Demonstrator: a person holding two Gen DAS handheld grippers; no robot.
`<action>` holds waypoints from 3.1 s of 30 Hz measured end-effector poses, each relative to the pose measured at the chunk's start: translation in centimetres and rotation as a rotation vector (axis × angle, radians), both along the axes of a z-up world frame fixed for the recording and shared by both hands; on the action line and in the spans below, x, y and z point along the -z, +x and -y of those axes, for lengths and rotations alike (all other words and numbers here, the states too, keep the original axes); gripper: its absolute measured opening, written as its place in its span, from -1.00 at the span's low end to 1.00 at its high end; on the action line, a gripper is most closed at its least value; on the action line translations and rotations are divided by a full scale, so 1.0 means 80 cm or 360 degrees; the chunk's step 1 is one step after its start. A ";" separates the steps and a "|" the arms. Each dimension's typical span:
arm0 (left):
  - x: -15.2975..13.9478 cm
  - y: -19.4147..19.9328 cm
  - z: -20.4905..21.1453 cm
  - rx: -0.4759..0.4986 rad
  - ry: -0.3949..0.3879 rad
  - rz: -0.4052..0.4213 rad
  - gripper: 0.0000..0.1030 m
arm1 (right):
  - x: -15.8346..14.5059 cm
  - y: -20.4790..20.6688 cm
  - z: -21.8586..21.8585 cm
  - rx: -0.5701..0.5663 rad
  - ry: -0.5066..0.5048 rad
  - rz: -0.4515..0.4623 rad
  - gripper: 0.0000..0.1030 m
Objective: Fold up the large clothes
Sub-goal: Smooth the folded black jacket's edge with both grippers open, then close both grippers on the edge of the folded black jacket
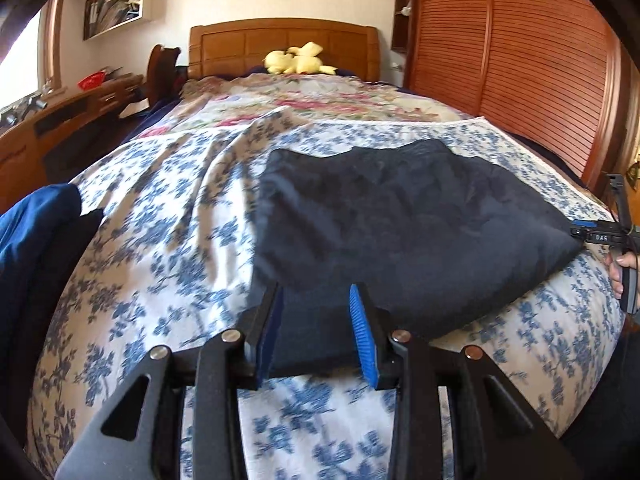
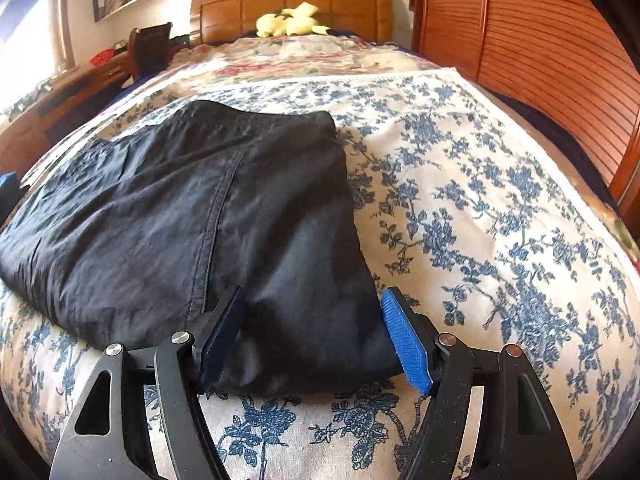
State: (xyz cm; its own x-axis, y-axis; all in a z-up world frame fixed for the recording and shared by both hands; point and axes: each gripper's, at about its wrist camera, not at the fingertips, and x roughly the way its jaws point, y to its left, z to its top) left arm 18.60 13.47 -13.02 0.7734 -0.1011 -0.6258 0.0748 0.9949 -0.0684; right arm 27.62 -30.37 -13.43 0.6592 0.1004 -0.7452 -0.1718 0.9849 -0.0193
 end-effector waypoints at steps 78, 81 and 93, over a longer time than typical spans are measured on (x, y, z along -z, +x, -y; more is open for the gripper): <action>0.001 -0.133 0.059 0.0093 0.0021 -0.0126 -0.92 | -0.017 -0.138 0.089 0.0037 0.0270 -0.0053 0.06; 0.003 -0.134 0.058 0.0088 0.0013 -0.0123 -0.91 | -0.012 -0.136 0.087 0.0059 0.0291 -0.0082 0.07; 0.010 -0.136 0.057 0.0062 -0.0009 -0.0115 -0.91 | -0.007 -0.139 0.093 0.0104 0.0406 -0.0119 0.07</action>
State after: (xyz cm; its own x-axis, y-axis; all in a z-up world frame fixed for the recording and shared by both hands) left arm 7.69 8.87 -13.81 0.7217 -0.1341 -0.6791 0.1083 0.9908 -0.0805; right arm 16.50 -37.77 -12.87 0.6147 0.2502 -0.7481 -0.0991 0.9653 0.2415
